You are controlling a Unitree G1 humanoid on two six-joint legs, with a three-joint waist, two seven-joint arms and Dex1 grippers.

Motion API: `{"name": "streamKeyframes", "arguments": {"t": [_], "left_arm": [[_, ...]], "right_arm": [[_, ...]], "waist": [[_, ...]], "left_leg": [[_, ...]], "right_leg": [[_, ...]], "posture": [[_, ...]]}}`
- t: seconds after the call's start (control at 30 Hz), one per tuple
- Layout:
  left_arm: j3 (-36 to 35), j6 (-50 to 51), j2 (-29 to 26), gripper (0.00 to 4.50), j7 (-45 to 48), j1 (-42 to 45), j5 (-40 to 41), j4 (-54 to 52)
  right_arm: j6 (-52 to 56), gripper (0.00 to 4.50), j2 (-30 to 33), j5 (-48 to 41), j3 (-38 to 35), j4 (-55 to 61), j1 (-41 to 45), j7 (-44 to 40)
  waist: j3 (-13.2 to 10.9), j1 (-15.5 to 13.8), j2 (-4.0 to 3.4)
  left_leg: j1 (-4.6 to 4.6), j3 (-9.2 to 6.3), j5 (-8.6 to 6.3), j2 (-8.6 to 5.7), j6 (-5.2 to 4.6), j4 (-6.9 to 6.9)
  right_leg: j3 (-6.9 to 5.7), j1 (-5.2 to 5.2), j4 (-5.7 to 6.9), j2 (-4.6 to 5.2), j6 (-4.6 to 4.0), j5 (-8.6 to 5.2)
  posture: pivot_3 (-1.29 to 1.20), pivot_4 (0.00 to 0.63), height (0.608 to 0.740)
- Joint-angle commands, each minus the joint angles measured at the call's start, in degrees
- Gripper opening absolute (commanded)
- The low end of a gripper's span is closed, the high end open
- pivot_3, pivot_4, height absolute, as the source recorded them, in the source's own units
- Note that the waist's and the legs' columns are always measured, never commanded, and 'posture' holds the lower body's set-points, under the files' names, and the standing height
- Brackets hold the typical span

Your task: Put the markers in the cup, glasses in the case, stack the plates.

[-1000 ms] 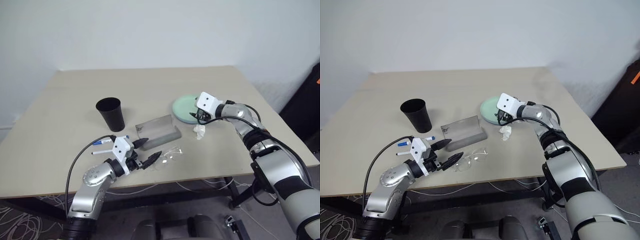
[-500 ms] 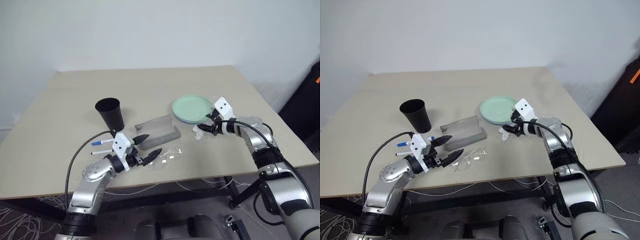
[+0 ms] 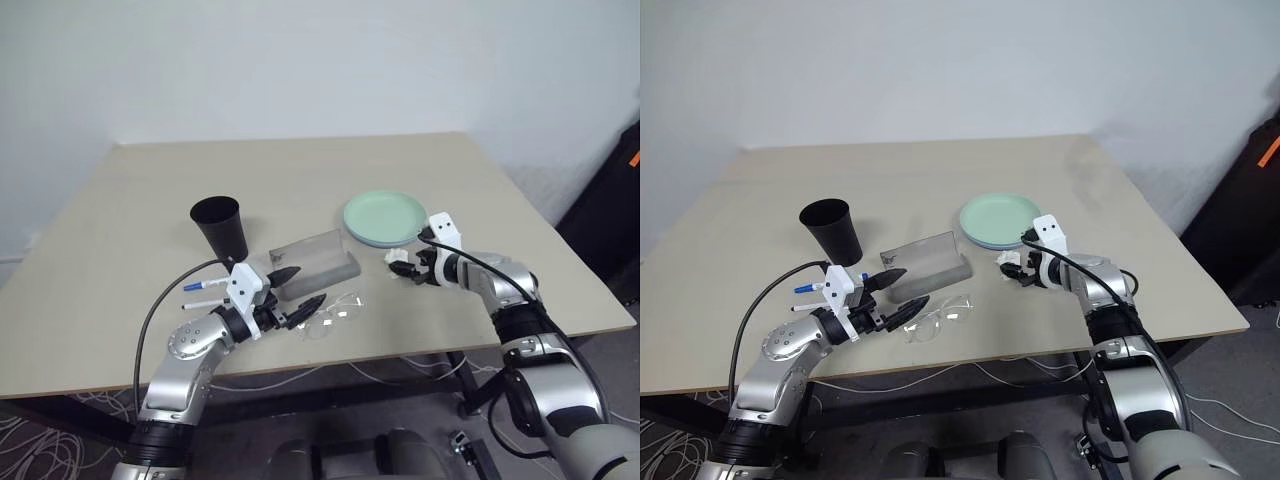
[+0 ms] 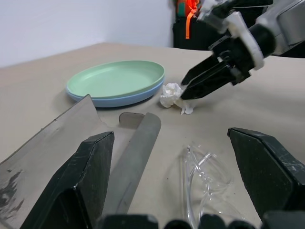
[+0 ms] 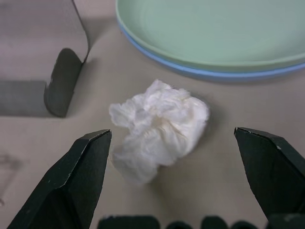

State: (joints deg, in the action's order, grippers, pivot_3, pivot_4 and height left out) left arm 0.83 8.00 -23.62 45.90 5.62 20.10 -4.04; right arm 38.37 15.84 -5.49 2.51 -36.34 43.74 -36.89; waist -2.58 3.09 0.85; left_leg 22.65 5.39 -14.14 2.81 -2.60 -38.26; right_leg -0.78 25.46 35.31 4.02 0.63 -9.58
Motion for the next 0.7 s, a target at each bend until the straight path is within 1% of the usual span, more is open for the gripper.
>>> {"name": "streamKeyframes", "arguments": {"t": [0.03,0.07,0.1,0.2,0.3,0.43,0.5,0.53,0.63,0.7], "left_arm": [[-0.63,-0.42,0.09,4.05,-0.37,0.34,0.49,-2.11],[-0.64,-0.4,0.1,4.05,-0.49,0.16,0.48,-2.28],[-0.65,-0.39,0.1,4.05,-0.61,-0.04,0.46,-2.46],[-0.64,-0.35,0.07,4.05,-0.87,-0.57,0.43,-2.84],[-0.62,-0.26,0.0,4.05,-1.02,-0.63,0.47,-2.91],[-0.55,-0.25,-0.06,4.05,-1.03,-0.34,0.41,-2.68],[-0.46,-0.36,0.0,4.05,-1.01,-0.03,0.3,-2.39],[-0.44,-0.43,0.03,4.05,-0.98,0.12,0.25,-2.22],[-0.42,-0.58,0.04,4.05,-0.83,0.6,0.18,-1.7],[-0.36,-0.67,0.06,4.05,-0.73,0.89,0.08,-1.39]], "right_arm": [[-2.55,4.47,-0.22,1.03,0.39,-2.32,2.5,1.8],[-2.97,4.47,-0.31,1.1,0.33,-3.0,2.69,2.2],[-3.39,4.3,-0.32,1.12,0.16,-3.48,2.84,2.58],[-3.83,3.54,0.25,1.0,-0.16,-3.13,2.9,2.55],[-4.1,2.46,1.21,1.06,0.18,-1.27,2.67,1.71],[-3.11,1.01,2.42,-1.22,0.61,5.01,2.26,-3.36],[-3.8,0.27,2.69,-1.43,0.68,7.38,3.26,-4.32],[-4.37,0.03,2.59,-1.37,0.37,7.23,4.35,-3.99],[-8.06,0.03,1.72,-1.07,-1.16,2.05,9.74,-1.77],[-11.94,0.03,0.98,-0.21,-1.37,-4.02,13.69,0.11]], "waist": [[0.0,-0.07,0.0],[0.0,-0.04,0.0],[0.0,-0.02,0.0],[0.0,-0.03,0.0],[0.0,-0.03,0.0],[-0.01,-0.02,-0.02],[-0.01,0.03,-0.02],[-0.01,0.02,-0.02],[-0.04,0.03,-0.07],[-0.04,0.03,-0.07]], "left_leg": [[0.01,-0.01,0.0,0.0,0.0,0.0],[0.03,-0.01,0.0,-0.01,-0.01,0.0],[0.02,0.01,0.0,-0.01,-0.01,0.0],[0.01,0.0,-0.01,-0.01,0.02,-0.01],[0.01,-0.01,-0.01,0.0,0.02,-0.01],[0.02,-0.01,0.0,0.0,0.0,-0.01],[0.01,-0.01,0.0,0.01,0.0,-0.01],[0.0,-0.01,0.0,0.02,0.0,-0.01],[0.01,0.01,-0.04,0.02,0.07,-0.02],[0.0,0.03,-0.05,0.01,0.13,-0.05]], "right_leg": [[0.0,0.0,0.0,0.0,0.0,0.0],[0.0,0.0,-0.01,0.01,0.0,0.0],[0.01,-0.01,-0.01,0.01,0.01,0.0],[0.0,-0.02,-0.02,0.02,0.01,0.0],[0.0,0.0,0.0,0.01,0.0,0.0],[0.01,0.0,0.0,0.01,0.01,0.0],[0.01,0.01,0.0,0.0,0.01,0.0],[0.02,0.01,0.0,-0.01,0.0,0.0],[0.01,0.04,0.07,0.0,0.0,0.0],[0.04,0.07,0.15,0.01,-0.02,0.01]], "posture": [[0.0,0.0,0.74],[0.0,0.0,0.74],[0.0,0.0,0.74],[0.0,0.0,0.74],[0.0,0.0,0.74],[0.0,0.0,0.74],[0.0,0.0,0.74],[0.0,0.0,0.74],[0.0,0.0,0.74],[0.0,0.0,0.74]]}}
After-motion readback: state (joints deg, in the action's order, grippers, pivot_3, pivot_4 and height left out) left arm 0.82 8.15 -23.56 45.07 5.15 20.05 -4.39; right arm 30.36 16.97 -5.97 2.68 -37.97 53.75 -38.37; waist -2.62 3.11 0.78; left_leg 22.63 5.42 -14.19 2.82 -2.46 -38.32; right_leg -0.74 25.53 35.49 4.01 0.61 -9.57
